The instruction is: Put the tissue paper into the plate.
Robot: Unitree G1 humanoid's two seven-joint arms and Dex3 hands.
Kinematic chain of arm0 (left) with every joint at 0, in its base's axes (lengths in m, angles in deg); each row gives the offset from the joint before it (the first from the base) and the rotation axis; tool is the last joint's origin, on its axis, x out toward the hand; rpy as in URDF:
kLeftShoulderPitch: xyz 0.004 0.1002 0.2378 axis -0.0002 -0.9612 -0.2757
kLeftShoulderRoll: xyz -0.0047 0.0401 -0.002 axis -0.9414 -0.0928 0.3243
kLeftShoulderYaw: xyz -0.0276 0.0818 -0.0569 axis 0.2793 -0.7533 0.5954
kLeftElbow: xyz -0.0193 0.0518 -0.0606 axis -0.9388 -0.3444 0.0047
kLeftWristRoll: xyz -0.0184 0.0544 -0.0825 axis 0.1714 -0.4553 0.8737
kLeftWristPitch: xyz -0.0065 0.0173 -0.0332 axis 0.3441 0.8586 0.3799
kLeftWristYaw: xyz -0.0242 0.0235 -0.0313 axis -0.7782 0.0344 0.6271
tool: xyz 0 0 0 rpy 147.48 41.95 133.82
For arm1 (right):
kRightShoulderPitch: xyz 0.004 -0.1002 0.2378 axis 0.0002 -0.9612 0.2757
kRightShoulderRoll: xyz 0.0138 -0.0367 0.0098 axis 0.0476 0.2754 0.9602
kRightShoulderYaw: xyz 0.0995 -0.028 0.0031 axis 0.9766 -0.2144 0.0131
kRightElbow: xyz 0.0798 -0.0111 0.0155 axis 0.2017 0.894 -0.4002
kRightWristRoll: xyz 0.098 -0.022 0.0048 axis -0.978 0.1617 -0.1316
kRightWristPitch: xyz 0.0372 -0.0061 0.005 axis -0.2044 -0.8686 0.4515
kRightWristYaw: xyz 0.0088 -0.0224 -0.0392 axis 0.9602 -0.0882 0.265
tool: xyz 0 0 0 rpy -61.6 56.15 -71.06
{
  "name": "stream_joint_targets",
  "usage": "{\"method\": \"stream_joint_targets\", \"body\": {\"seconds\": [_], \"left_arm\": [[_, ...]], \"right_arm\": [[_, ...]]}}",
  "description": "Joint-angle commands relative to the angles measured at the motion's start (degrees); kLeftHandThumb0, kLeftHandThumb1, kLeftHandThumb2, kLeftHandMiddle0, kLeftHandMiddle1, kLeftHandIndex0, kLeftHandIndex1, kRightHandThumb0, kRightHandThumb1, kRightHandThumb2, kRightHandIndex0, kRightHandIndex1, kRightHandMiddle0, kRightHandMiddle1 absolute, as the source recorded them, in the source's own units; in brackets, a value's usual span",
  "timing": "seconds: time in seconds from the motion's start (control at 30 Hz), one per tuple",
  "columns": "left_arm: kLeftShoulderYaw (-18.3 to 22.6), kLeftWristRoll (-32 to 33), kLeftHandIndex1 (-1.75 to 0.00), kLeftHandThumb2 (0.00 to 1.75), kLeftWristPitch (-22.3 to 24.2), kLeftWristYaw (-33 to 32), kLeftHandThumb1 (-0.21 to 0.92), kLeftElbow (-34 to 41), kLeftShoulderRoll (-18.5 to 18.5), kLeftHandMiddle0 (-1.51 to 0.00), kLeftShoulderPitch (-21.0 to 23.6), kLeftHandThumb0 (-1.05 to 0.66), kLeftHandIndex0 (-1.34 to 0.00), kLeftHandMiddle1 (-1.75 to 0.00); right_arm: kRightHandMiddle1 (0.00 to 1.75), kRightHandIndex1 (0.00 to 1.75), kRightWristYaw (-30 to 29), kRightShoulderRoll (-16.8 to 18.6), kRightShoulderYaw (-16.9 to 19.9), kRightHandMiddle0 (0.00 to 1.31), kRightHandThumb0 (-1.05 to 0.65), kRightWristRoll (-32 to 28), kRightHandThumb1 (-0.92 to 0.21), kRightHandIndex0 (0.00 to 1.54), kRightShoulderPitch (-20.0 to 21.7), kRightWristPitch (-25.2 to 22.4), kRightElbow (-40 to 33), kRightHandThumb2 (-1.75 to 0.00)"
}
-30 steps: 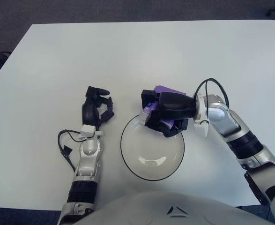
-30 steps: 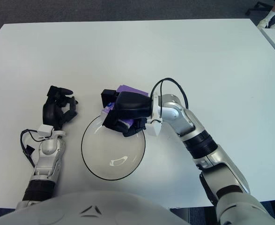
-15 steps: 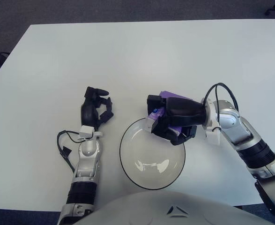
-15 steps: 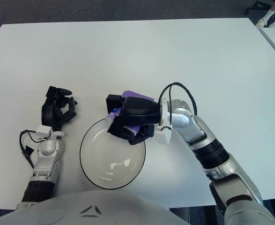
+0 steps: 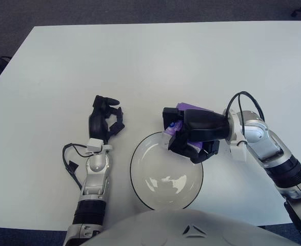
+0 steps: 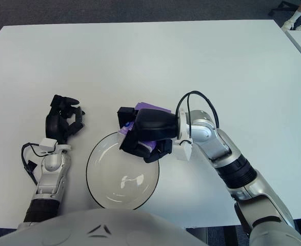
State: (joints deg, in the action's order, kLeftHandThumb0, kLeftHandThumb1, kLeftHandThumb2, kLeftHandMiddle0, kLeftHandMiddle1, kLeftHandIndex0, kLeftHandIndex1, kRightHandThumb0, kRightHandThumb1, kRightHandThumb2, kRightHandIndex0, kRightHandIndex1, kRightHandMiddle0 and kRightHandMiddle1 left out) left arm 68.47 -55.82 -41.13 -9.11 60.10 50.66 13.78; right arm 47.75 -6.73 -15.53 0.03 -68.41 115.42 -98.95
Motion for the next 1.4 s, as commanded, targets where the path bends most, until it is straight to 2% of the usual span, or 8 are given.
{"method": "stream_joint_targets", "body": {"seconds": [0.0,0.03,0.1,0.3,0.67,0.87,1.1,1.37], "left_arm": [[-0.52,-0.47,-1.75,0.94,1.63,0.30,0.63,-4.83,0.91,-0.59,-5.98,-0.39,-0.37,-1.74],[-0.51,-0.41,-1.75,0.94,1.73,0.32,0.62,-4.79,0.94,-0.59,-5.99,-0.39,-0.37,-1.74],[-0.48,-0.35,-1.75,0.94,2.03,0.30,0.62,-4.74,1.02,-0.59,-5.96,-0.39,-0.38,-1.74],[-0.57,-0.68,-1.75,0.94,2.82,-0.29,0.62,-4.41,1.51,-0.59,-5.95,-0.39,-0.38,-1.73],[-0.63,-1.88,-1.75,0.94,3.33,-1.66,0.62,-4.56,2.14,-0.56,-5.55,-0.39,-0.38,-1.74],[-0.80,-2.74,-1.75,0.92,3.06,-2.44,0.64,-4.84,2.23,-0.55,-5.33,-0.39,-0.36,-1.75],[-1.00,-3.38,-1.75,0.91,2.95,-3.04,0.65,-4.94,2.26,-0.55,-5.39,-0.39,-0.36,-1.75],[-1.09,-3.25,-1.75,0.90,3.25,-3.15,0.65,-4.76,2.40,-0.54,-5.46,-0.39,-0.36,-1.75]], "right_arm": [[1.75,1.75,0.84,-0.76,0.46,1.02,-0.14,-1.12,-0.22,1.31,-1.44,-0.49,-1.97,-1.50],[1.75,1.75,0.74,-0.81,0.61,1.02,-0.14,-1.39,-0.22,1.30,-1.71,-0.61,-2.43,-1.50],[1.75,1.75,-0.05,-0.39,1.16,0.83,-0.36,-2.19,-0.21,1.27,-2.36,-0.54,-3.17,-1.48],[1.75,1.75,-2.11,1.62,2.48,0.68,-0.48,-2.83,-0.24,1.24,-2.90,-1.96,-6.76,-1.41],[1.75,1.75,-1.57,1.46,3.09,0.69,-0.51,-1.60,-0.22,1.26,-1.92,-1.04,-9.95,-1.43],[1.75,1.75,-1.70,1.10,3.75,0.62,-0.48,-0.96,-0.29,1.20,-1.59,1.87,-11.20,-1.34],[1.75,1.75,-5.35,3.57,5.16,0.54,-0.45,1.35,-0.39,1.14,-2.59,6.97,-10.59,-1.22],[1.75,1.75,-8.18,4.60,6.46,0.53,-0.44,2.59,-0.41,1.15,-3.81,8.40,-11.33,-1.19]]}}
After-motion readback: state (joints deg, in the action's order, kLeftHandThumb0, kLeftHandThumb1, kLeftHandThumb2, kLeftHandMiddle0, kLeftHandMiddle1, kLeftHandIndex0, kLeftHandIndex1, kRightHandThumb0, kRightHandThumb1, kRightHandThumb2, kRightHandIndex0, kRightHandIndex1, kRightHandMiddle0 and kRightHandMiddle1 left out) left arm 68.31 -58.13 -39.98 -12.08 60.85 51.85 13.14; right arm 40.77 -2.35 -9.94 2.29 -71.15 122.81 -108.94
